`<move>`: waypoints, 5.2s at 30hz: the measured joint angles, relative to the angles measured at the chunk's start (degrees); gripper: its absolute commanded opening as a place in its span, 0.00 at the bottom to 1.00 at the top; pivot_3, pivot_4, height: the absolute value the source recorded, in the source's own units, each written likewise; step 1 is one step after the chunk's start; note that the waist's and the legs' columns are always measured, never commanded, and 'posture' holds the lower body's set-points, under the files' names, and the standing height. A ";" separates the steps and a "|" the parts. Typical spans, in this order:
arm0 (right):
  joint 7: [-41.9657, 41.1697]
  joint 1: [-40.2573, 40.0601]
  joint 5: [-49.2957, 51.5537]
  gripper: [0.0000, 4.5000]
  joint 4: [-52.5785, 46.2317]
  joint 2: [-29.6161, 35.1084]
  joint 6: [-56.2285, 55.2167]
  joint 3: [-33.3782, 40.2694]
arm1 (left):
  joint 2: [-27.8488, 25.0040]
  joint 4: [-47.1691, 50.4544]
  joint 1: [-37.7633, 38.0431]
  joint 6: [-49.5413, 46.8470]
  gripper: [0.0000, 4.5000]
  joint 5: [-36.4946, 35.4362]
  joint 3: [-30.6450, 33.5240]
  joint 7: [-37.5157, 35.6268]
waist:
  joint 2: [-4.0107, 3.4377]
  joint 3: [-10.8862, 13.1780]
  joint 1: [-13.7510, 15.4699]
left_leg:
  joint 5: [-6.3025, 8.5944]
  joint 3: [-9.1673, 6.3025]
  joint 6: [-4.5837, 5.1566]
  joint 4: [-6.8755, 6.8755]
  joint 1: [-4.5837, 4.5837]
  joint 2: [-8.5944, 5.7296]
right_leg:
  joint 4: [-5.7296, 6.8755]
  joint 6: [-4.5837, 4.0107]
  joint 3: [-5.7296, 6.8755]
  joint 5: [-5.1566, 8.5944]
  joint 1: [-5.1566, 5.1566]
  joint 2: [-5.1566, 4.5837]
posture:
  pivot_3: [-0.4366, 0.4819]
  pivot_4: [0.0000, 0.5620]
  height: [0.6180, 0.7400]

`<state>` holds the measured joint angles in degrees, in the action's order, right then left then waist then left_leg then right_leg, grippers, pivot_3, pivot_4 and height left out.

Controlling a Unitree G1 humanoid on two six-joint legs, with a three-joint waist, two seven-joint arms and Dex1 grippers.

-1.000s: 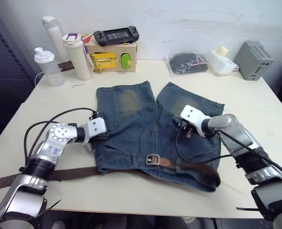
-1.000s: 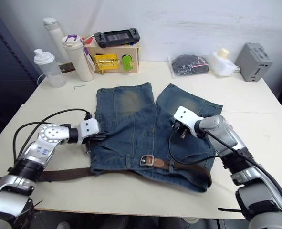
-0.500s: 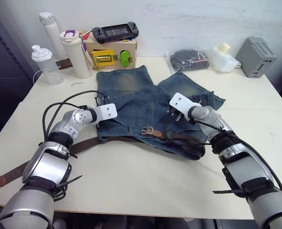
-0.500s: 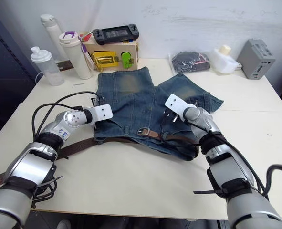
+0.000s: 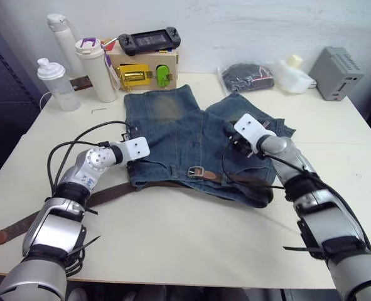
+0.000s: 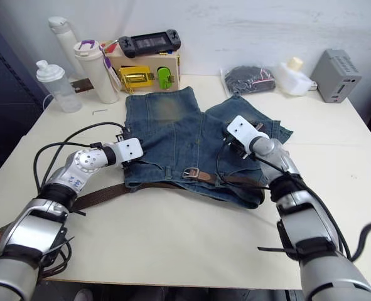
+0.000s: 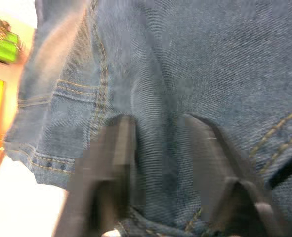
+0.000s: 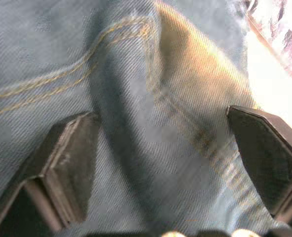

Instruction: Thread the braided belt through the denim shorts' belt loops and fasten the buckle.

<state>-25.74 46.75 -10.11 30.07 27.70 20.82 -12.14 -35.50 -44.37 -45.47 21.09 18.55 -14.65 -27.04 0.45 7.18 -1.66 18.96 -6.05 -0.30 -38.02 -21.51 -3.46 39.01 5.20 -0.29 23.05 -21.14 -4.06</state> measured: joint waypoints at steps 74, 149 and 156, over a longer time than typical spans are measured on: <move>-8.87 -20.46 34.83 1.00 -56.70 -5.30 26.49 -0.16 | 14.06 35.51 16.82 -82.80 0.44 -22.94 67.93 20.00 | -1.64 0.73 3.32 | -0.11 -0.08 -0.27 0.17 0.43 0.09 | -0.61 0.05 0.03 -0.03 0.56 0.20 | 0.48 0.27 1.00; -4.77 -22.95 29.54 1.00 -54.65 -3.90 23.25 1.30 | 14.68 41.61 18.85 -65.64 0.01 -25.05 29.80 23.57 | 0.01 1.56 0.20 | -0.10 -0.06 -0.31 0.14 0.01 0.16 | -0.14 0.05 -0.04 -0.03 -0.21 0.35 | 0.48 0.27 1.00; -4.71 -22.95 29.55 1.00 -54.67 -3.69 23.26 1.36 | 6.50 47.96 21.20 -45.53 0.01 -16.97 18.91 17.50 | 0.03 1.58 0.18 | -0.09 -0.02 -0.32 0.17 -0.07 0.16 | -0.33 0.05 -0.03 -0.03 -0.25 0.32 | 0.48 0.27 1.00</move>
<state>-30.44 23.80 19.44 -24.60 24.01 44.09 -10.78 -29.00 3.59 -24.27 -24.44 1.58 4.26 -9.54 0.48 8.76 -1.48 18.87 -6.07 -0.62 -37.85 -21.58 -3.30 38.68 5.25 -0.32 23.02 -21.38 -3.75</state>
